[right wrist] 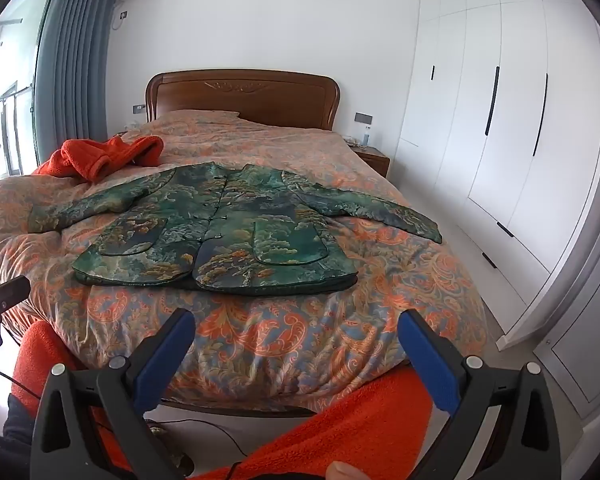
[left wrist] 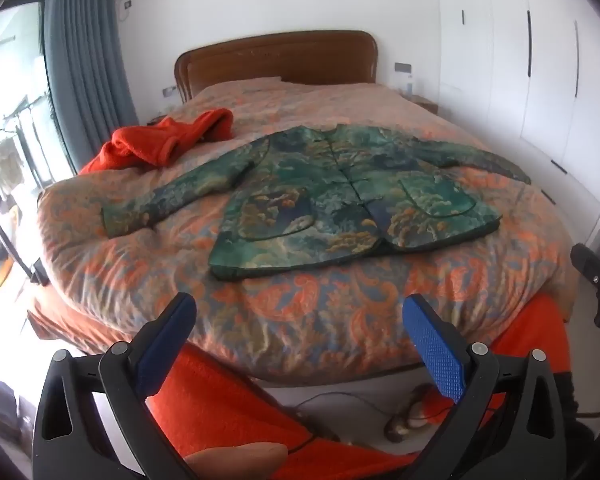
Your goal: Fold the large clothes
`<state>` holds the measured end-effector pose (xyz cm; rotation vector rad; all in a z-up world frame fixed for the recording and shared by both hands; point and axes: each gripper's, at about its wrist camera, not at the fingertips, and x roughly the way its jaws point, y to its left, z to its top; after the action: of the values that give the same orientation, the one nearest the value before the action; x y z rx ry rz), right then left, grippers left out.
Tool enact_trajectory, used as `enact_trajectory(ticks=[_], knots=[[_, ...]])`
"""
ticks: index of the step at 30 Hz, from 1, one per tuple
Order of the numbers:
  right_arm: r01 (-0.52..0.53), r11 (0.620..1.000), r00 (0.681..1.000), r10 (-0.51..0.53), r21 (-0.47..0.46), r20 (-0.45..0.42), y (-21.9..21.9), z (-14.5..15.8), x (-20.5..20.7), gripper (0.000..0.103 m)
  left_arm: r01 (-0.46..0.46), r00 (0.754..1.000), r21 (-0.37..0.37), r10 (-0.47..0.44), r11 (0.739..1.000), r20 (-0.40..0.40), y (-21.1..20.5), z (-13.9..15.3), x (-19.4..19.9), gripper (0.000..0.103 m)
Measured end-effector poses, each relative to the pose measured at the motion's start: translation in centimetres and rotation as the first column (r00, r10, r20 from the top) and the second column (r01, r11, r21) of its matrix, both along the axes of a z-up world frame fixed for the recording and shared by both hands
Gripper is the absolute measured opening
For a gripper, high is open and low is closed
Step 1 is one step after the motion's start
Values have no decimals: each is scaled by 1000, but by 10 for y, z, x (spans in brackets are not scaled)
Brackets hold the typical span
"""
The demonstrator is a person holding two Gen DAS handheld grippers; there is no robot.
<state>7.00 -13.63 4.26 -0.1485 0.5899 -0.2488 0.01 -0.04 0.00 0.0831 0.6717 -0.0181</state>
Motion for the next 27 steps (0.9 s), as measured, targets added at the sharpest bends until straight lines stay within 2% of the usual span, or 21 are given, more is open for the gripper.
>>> enact_trajectory(ticks=[1,11,27], knots=[[-3,1000,1000,3,-4,19,0,0,-1,103,0,1000,0,0,1000,0,0,0,0,103],[-11,1000,1000,11,-4,10,2,0,-3,103,2,1000,-14,-2,1000,1,7,-8,-8,103],[-11,1000,1000,11,9,0,3,-1,0,103,5,1000,6,-5,1000,-23,1,-9,-5,103]])
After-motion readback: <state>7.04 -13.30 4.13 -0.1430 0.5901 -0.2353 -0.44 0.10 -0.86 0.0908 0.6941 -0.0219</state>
